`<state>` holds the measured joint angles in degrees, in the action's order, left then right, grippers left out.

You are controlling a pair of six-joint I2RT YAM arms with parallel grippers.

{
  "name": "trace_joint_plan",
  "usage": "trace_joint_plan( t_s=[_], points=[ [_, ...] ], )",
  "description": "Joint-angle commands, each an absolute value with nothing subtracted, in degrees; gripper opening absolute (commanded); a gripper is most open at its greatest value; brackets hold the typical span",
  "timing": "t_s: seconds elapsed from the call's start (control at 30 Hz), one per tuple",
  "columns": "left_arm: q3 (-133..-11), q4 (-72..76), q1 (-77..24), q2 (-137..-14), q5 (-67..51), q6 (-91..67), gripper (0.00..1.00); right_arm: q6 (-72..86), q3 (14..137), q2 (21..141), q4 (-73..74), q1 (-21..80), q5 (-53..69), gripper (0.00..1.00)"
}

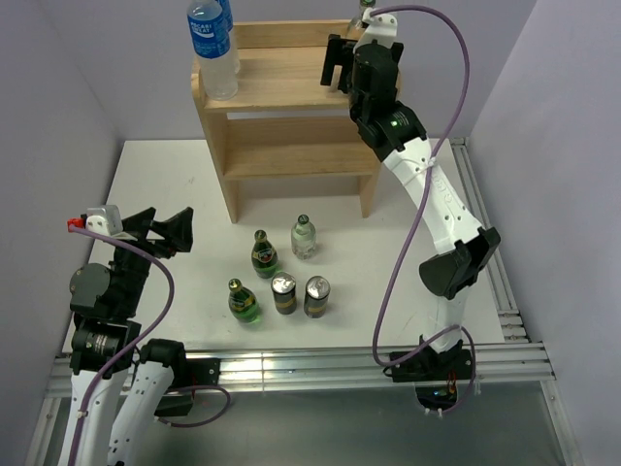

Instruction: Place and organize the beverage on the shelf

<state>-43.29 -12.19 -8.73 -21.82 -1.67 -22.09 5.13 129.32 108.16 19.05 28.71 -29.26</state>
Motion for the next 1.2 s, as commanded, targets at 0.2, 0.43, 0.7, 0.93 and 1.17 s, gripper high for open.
trace_joint_plan(
  t_s=[0.2, 0.43, 0.7, 0.93, 1.17],
  points=[
    [-43.42, -11.43, -8.0, -21.36, -1.85, -21.27, 0.99, 4.92, 120.95, 96.34, 16.18, 29.18, -36.21, 1.0],
    [-43.51, -11.25, -7.82, -21.36, -1.93, -21.18, 0.99, 5.01, 113.21, 89.39, 14.33, 30.67, -37.88, 1.0],
    [-43.42, -11.34, -7.65, -21.53, -1.58, -21.18, 0.99, 9.75, 102.62, 79.91, 16.8, 33.74, -40.16, 1.0],
    [-43.42, -11.07, -7.21, -21.62, -2.28, -21.27, 0.99, 18.8, 76.5, 60.42, 13.98, 46.74, -44.99, 1.0],
    [-43.42, -11.08, -7.12, -21.8, -2.46, -21.36, 0.99, 31.8, 51.99, 49.49, 16.78, 62.91, -52.03, 1.0]
  ],
)
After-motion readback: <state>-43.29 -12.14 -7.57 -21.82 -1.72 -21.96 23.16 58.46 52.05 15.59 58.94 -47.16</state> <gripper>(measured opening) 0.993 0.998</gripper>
